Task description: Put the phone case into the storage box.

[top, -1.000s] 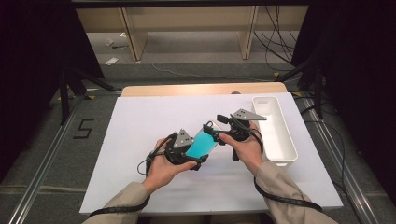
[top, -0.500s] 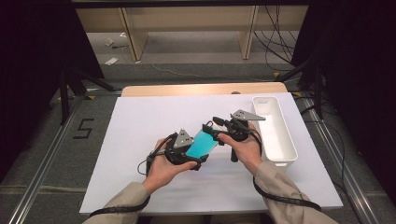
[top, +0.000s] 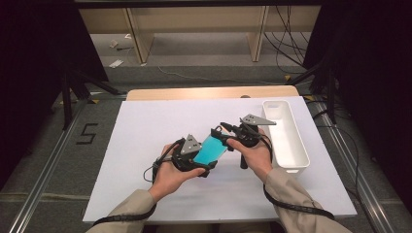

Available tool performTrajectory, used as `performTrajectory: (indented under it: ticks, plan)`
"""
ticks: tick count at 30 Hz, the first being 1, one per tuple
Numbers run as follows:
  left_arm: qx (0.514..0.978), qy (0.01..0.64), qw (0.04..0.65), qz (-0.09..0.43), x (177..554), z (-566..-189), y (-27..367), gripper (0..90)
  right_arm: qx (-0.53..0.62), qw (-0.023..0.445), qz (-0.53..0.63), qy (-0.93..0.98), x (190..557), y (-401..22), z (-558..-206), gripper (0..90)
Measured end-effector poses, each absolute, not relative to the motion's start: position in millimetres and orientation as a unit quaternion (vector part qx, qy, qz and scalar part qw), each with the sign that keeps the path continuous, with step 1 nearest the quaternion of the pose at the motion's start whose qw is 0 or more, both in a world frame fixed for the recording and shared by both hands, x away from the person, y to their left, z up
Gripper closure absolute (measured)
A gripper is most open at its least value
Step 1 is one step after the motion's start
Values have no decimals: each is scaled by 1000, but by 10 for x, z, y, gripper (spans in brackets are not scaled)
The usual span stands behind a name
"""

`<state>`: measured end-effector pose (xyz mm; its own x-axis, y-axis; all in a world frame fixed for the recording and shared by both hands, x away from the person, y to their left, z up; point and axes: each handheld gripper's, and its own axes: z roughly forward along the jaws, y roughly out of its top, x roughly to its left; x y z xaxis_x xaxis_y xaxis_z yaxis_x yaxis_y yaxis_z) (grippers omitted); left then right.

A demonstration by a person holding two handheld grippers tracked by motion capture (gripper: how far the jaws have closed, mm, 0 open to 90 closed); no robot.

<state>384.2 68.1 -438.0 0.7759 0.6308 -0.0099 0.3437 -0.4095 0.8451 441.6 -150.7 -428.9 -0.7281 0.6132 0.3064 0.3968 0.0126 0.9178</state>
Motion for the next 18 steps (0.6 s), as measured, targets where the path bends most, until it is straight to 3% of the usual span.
performTrajectory:
  ticks: [18]
  plan:
    - [823,296,461,151,3832,-4386,661,169,360,81,601,709,4414,-1503,-4292,545]
